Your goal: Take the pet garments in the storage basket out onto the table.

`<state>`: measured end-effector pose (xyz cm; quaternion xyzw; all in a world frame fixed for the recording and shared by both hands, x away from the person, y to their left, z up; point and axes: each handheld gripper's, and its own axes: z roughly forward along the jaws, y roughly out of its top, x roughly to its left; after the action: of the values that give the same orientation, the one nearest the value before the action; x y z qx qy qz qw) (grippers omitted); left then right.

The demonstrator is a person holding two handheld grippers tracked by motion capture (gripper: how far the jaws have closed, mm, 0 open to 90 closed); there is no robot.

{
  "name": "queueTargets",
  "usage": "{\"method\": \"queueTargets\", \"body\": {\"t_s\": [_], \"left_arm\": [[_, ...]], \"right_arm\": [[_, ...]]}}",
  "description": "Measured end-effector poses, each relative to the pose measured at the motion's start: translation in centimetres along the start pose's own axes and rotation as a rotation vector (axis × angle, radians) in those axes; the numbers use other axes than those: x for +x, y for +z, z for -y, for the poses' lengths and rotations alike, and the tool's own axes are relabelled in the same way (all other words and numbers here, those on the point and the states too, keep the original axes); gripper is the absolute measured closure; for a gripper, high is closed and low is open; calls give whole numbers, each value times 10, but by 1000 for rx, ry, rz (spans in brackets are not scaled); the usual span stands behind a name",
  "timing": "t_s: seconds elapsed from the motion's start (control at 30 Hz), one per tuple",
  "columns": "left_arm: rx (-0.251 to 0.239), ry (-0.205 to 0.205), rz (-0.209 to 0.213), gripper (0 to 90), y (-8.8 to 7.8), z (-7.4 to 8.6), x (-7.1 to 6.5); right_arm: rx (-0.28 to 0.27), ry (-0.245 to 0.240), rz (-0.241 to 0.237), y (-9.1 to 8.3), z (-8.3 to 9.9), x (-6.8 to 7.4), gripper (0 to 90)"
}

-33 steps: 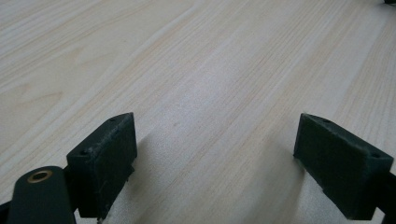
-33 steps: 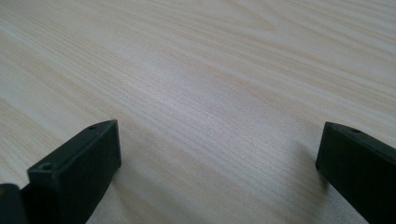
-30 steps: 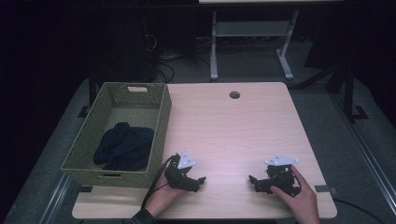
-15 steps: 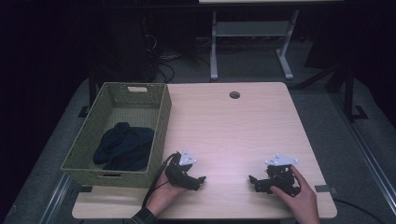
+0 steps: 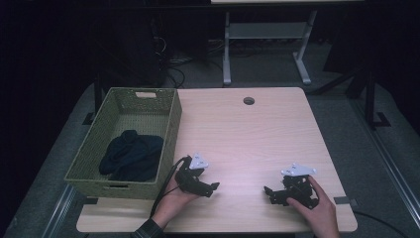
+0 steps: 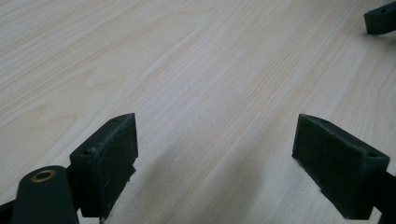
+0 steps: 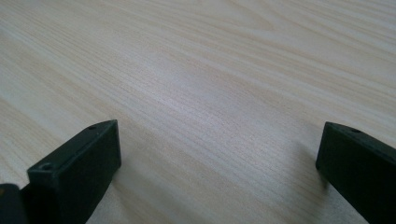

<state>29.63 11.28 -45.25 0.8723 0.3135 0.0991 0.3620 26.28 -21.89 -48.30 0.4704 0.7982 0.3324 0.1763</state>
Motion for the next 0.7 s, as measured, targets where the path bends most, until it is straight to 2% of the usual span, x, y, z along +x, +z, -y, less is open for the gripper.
{"method": "queueTargets", "body": {"t_s": [0.7], "left_arm": [[-3, -5, 16, 138, -12, -16, 2]], "right_arm": [[1, 0, 1, 0, 0, 0, 0]]}}
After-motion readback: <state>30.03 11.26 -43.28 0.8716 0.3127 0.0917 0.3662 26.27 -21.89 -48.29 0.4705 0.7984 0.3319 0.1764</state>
